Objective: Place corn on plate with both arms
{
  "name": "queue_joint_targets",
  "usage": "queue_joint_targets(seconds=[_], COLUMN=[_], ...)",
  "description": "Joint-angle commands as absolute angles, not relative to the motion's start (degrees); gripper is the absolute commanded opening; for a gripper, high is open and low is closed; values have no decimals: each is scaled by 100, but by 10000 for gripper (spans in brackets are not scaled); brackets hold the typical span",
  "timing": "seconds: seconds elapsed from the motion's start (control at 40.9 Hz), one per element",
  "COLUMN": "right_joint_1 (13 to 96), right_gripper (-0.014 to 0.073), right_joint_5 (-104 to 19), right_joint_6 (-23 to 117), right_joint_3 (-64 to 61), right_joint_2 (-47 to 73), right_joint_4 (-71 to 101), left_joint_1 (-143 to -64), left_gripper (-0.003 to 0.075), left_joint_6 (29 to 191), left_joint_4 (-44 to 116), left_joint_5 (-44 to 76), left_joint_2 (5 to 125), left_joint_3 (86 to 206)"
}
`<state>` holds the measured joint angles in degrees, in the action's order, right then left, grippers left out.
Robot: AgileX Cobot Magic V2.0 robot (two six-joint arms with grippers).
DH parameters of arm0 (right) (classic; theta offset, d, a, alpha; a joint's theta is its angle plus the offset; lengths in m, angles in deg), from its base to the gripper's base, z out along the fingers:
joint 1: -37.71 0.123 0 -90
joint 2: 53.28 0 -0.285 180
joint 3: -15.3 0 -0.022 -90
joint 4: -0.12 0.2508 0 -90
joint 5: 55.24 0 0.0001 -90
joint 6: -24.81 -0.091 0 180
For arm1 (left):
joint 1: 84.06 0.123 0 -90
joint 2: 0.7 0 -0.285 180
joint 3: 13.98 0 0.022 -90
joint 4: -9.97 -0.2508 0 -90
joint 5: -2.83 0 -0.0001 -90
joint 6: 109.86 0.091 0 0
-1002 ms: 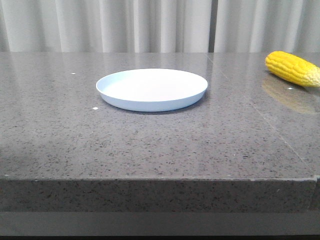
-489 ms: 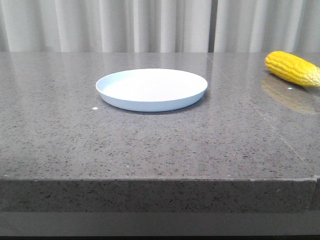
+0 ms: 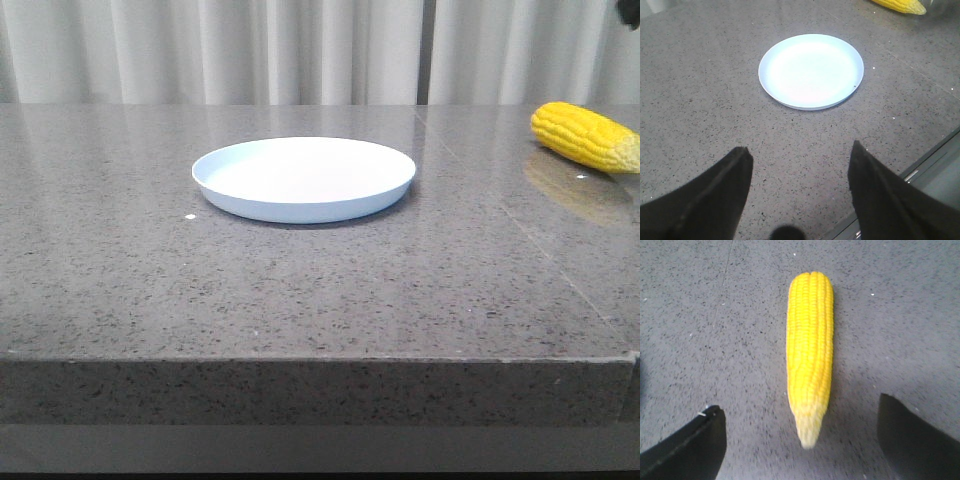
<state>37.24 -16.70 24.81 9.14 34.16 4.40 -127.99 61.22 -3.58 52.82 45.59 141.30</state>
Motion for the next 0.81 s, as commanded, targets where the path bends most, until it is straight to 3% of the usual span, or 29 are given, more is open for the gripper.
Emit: queue_joint_targets(seconds=[0.0,0.367,0.782], right_joint_1=[3719,3719,3719], right_gripper=[636,636,630], right_joint_5=[-1796,-1564,-1777], right_joint_6=[2529,2529,2529], right_joint_3=[1517,2706,2802], right_joint_2=[3794,5446,5982], right_joint_4=[534,418,213], left_joint_1=[-12837,-12837,-12837], left_gripper=[421,421,421], left_joint_6=[6056,6056,6056], left_joint_4=[-381,-381,-381], left_joint_5=[4868,4868,4868], left_joint_2=[4556,4556,4556], left_joint_3=[14276,14276,14276])
